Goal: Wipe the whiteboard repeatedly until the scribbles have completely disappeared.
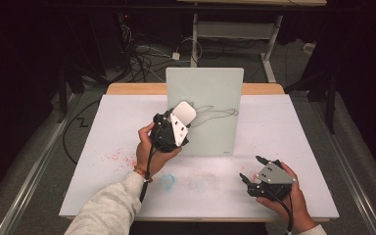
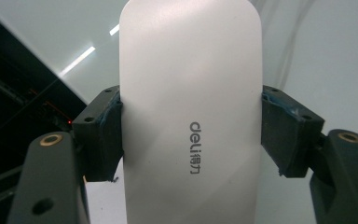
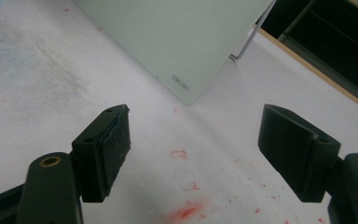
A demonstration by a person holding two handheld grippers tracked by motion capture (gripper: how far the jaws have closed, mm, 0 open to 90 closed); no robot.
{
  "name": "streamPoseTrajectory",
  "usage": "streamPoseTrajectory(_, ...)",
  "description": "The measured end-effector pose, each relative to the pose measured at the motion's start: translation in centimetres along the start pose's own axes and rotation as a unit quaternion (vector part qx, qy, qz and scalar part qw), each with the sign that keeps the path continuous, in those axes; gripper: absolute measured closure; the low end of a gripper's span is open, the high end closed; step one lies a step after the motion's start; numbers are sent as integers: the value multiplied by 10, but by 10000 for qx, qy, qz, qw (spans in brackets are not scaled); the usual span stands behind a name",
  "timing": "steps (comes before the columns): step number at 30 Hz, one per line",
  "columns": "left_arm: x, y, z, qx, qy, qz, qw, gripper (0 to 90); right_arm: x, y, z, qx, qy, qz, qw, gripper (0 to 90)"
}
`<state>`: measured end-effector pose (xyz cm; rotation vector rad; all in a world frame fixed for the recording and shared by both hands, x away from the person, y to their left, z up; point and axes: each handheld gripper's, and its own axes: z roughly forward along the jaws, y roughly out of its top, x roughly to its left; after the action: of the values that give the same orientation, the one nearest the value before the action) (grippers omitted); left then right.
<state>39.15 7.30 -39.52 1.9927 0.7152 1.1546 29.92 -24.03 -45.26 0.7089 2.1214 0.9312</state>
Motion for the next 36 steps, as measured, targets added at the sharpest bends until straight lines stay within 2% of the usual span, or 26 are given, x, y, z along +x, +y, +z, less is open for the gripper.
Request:
streamPoseTrajectory(2,2,3,0,-11,33,13,10000,290,0,0,0,-8,-1,-2,10000,257)
streamPoseTrajectory(4,6,9,1,-59,53,-78,9999,291,0,0,0,-3,-8,-3,10000,257)
streamPoseTrajectory(5,5,9,1,-67,62,-121,9999,290,0,0,0,-5,-6,-4,10000,257)
streamPoseTrajectory(7,0,7,2,-59,96,-70,9999,291,0,0,0,0,9,-9,10000,257)
streamPoseTrajectory(12,-29,-8,6,58,-3,293,9996,290,1,0,0,15,25,-23,10000,257)
streamPoseTrajectory(16,-55,-20,9,198,-105,572,9981,291,1,0,0,18,-13,-34,10000,257)
streamPoseTrajectory(20,-66,-24,11,210,-28,592,9980,291,1,1,-1,11,-3,-15,10000,258)
streamPoseTrajectory(24,-64,-22,11,191,-99,533,9983,290,1,1,0,30,-34,-27,10000,258)
streamPoseTrajectory(25,-61,-19,10,166,55,539,9984,290,1,0,0,38,-57,-20,10000,259)
streamPoseTrajectory(27,-52,-14,10,97,32,402,9991,291,0,0,0,70,-122,-21,9999,262)
streamPoseTrajectory(28,-52,-14,10,97,32,402,9991,291,0,0,0,80,-145,2,9999,262)
streamPoseTrajectory(32,-26,6,8,-54,228,95,9997,291,-2,-1,0,82,-211,36,9997,262)
streamPoseTrajectory(36,-7,13,5,-176,394,-190,9989,291,-3,0,-2,67,-265,42,9996,262)
